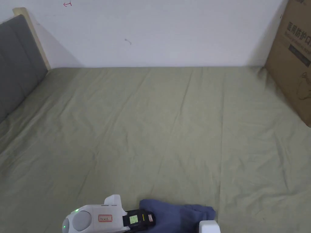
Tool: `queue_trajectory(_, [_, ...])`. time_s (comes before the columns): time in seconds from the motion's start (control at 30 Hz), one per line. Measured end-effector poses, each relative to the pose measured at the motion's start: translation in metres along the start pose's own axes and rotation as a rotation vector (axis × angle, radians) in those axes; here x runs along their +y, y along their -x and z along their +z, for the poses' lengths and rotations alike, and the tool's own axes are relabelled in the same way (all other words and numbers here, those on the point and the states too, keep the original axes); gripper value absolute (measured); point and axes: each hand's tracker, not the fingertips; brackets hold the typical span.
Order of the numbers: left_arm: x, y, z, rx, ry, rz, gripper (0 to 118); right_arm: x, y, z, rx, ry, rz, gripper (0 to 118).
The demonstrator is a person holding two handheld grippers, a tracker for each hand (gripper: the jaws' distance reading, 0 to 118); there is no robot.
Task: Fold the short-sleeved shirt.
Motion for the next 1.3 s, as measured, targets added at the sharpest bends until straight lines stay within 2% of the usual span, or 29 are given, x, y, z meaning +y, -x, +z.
queue_trajectory(0.07, [-0.002,0.004,-0.004,-0.048,0.01,0.026,43,0.0,0.0,0.0,0.001,0.002,0.003,0])
queue_trajectory(0.1, [-0.003,0.005,-0.005,-0.04,0.007,0.038,40,0.001,0.0,0.0,0.001,0.004,0.004,0])
queue_trajectory(0.17, [-0.004,0.004,-0.006,-0.02,0.002,0.038,24,0.002,0.0,0.001,0.003,0.008,0.005,0])
queue_trajectory(0.3, [-0.01,-0.013,0.002,0.049,-0.03,-0.057,15,0.015,-0.005,0.007,0.021,0.029,-0.005,0])
queue_trajectory(0.37, [-0.009,-0.022,0.01,0.076,-0.035,-0.113,14,0.025,-0.01,0.017,0.051,0.002,-0.032,0])
queue_trajectory(0.43, [-0.002,-0.022,0.023,0.049,-0.044,-0.111,14,0.039,-0.013,0.031,0.037,-0.06,-0.016,0])
queue_trajectory(0.53, [0.013,-0.016,0.053,0.134,-0.084,-0.183,14,0.064,-0.018,0.05,0.036,-0.133,0.001,0])
queue_trajectory(0.7, [0.053,0.034,0.126,0.282,-0.153,-0.183,13,0.098,-0.018,0.073,0.024,-0.239,0.026,0])
queue_trajectory(0.93, [0.119,0.112,0.221,0.497,-0.214,-0.193,13,0.13,-0.004,0.081,0.019,-0.307,0.058,0])
queue_trajectory(1.17, [0.163,0.177,0.28,0.657,-0.232,-0.088,13,0.15,0.019,0.064,0.024,-0.321,0.076,0])
queue_trajectory(1.3, [0.175,0.205,0.281,0.675,-0.233,-0.025,14,0.158,0.031,0.049,0.029,-0.313,0.09,0])
